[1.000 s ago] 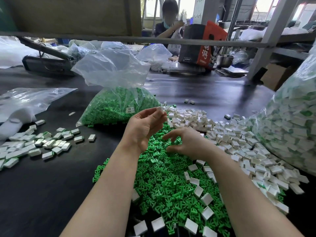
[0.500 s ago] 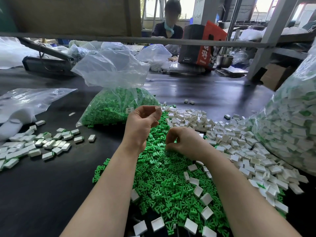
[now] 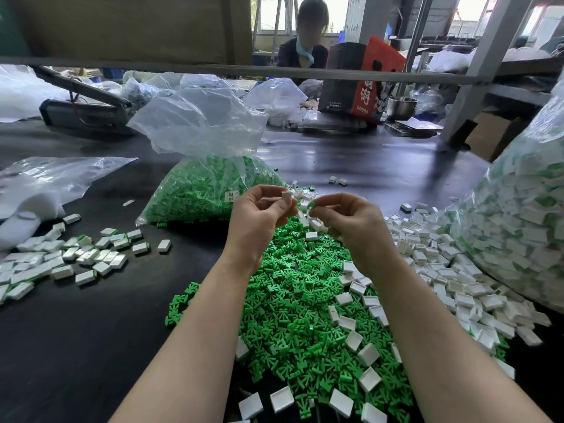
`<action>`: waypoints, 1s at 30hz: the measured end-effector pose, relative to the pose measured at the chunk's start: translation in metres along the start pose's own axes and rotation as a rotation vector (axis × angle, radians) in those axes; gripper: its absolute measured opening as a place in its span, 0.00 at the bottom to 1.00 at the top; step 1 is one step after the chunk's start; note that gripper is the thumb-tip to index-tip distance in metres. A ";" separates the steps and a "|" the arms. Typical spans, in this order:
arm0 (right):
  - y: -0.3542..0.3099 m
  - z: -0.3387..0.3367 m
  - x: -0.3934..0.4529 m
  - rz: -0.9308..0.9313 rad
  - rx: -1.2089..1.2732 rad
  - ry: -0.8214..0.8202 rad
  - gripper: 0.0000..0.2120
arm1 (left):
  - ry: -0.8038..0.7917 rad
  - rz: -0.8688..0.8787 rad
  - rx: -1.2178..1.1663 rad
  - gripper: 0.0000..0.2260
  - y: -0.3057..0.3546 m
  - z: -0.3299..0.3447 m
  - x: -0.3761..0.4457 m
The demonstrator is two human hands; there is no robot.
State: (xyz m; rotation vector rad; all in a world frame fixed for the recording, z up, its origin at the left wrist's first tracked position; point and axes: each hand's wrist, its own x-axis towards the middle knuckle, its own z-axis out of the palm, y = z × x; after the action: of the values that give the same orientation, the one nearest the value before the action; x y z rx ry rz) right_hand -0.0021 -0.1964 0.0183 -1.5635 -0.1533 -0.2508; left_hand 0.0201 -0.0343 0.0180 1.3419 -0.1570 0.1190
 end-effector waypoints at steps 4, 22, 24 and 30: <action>-0.008 0.000 0.000 -0.005 0.114 0.062 0.04 | -0.031 0.006 0.004 0.06 0.000 0.003 -0.001; -0.007 0.004 0.003 -0.014 0.129 0.132 0.04 | -0.069 -0.001 0.059 0.05 -0.001 0.012 -0.005; -0.006 0.006 0.003 -0.011 0.131 0.151 0.03 | -0.075 -0.005 0.058 0.05 -0.001 0.013 -0.006; -0.003 0.010 0.003 0.001 0.186 0.192 0.02 | -0.088 -0.008 0.059 0.05 0.001 0.014 -0.007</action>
State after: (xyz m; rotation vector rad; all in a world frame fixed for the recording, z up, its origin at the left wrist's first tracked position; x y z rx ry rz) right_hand 0.0010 -0.1863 0.0223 -1.3470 -0.0245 -0.3745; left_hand 0.0126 -0.0477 0.0208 1.4072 -0.2244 0.0584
